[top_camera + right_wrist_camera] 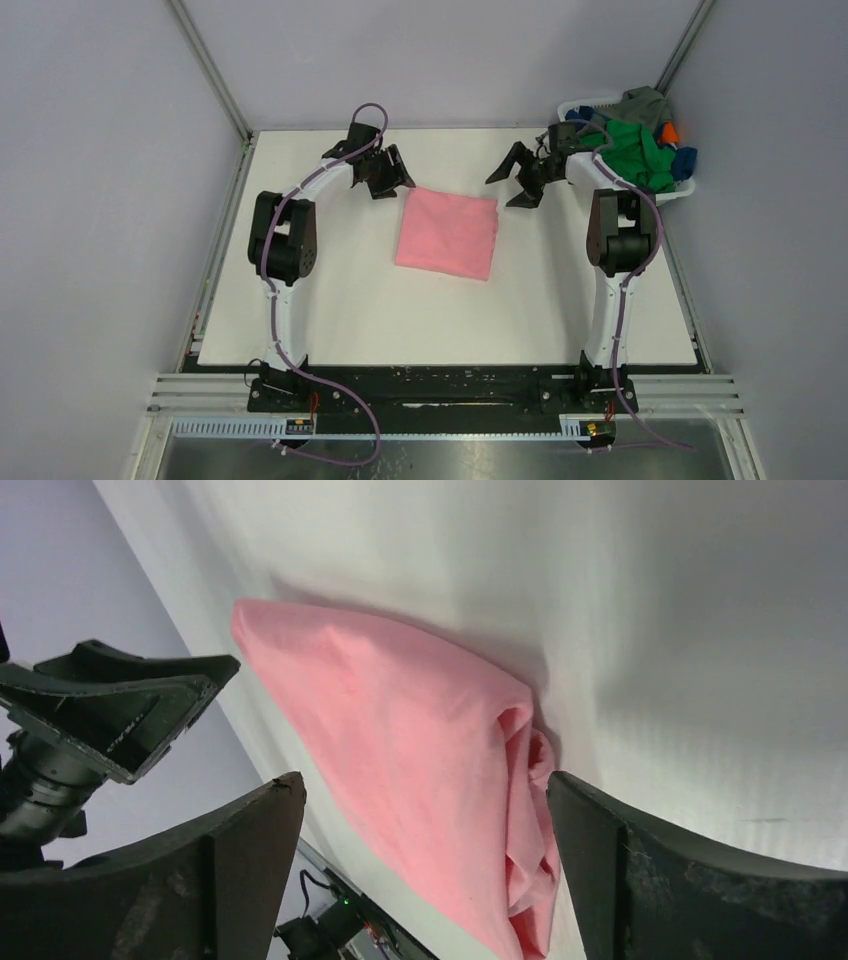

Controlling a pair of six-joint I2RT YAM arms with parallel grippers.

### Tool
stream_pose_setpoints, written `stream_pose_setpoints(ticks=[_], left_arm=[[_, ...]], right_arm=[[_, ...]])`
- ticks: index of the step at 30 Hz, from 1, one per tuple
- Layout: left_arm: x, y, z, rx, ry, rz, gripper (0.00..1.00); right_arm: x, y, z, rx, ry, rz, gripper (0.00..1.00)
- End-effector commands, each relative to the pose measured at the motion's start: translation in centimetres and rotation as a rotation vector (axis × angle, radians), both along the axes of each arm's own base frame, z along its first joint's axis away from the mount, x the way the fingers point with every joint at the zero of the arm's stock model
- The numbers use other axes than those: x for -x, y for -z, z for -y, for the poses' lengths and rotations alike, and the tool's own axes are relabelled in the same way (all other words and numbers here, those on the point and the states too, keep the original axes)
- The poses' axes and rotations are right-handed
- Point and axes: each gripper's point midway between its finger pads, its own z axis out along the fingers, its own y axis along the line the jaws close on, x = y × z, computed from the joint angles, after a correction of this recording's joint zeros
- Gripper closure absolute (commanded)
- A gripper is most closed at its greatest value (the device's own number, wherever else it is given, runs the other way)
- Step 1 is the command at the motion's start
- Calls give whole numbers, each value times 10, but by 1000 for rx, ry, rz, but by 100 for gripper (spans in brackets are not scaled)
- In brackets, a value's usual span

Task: Fold and stack the t-shirts
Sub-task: Fold the long partially folded tshirt into a neat square, then put the neatly folded tshirt into the corner of the board with the left arm

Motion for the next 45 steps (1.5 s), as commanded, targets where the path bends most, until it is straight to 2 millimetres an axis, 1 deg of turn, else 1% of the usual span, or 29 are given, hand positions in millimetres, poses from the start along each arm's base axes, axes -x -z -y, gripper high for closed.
stream_pose_setpoints(ticks=[1,3,5,7,8,9,10,11,13,14,16,18,20,22,26,28,31,34,35,36,38,41,43,45], left_arm=[[11,-21,-5,-7,37,28,38],[29,-9,-5,-8,71,-8,38],[50,12,-4,-19,95,-68,39],[63,28,4,-22,131,-110,43],[69,34,10,-31,149,-127,47],[74,42,14,-49,164,-144,53],[75,49,16,-75,166,-161,58],[76,56,17,-98,168,-177,65],[77,65,17,-131,166,-220,88],[75,65,18,-131,164,-222,99],[68,62,6,-198,117,-203,100],[57,52,-21,-328,50,-176,100],[44,35,-48,-408,-2,-133,100],[31,23,-80,-473,-61,-95,100],[2,7,-145,-607,-129,-27,100],[-13,3,-171,-646,-150,-14,100],[-33,1,-222,-713,-244,-28,100],[-48,2,-263,-764,-340,-56,100],[-55,0,-270,-770,-367,-51,100],[-60,-2,-289,-762,-417,-51,100],[-72,-4,-315,-742,-485,-31,100],[-89,-6,-349,-711,-569,12,100],[-96,-8,-365,-714,-628,35,100],[-105,-12,-364,-691,-630,76,100]], right_arm=[[-6,-20,12,65,28,49,1],[6,-21,18,105,26,59,1],[19,-26,21,116,25,72,1],[30,-29,20,105,19,81,1],[35,-30,19,98,14,87,0],[40,-32,20,98,13,90,0],[44,-35,19,97,8,96,1],[48,-37,20,97,5,104,0],[55,-42,21,101,3,114,1],[56,-48,22,102,4,129,0],[60,-57,23,112,4,158,1],[62,-65,27,134,4,187,0],[63,-71,33,172,16,208,0],[63,-74,36,189,20,218,1],[63,-79,41,221,24,234,1],[63,-81,44,240,25,240,1],[62,-84,50,278,27,257,1],[62,-84,60,335,40,265,1],[61,-84,63,352,45,267,0],[60,-85,64,360,48,270,0],[58,-87,67,373,56,276,1],[53,-93,67,379,57,282,0],[51,-96,69,390,64,290,1],[49,-99,71,403,69,300,1]])
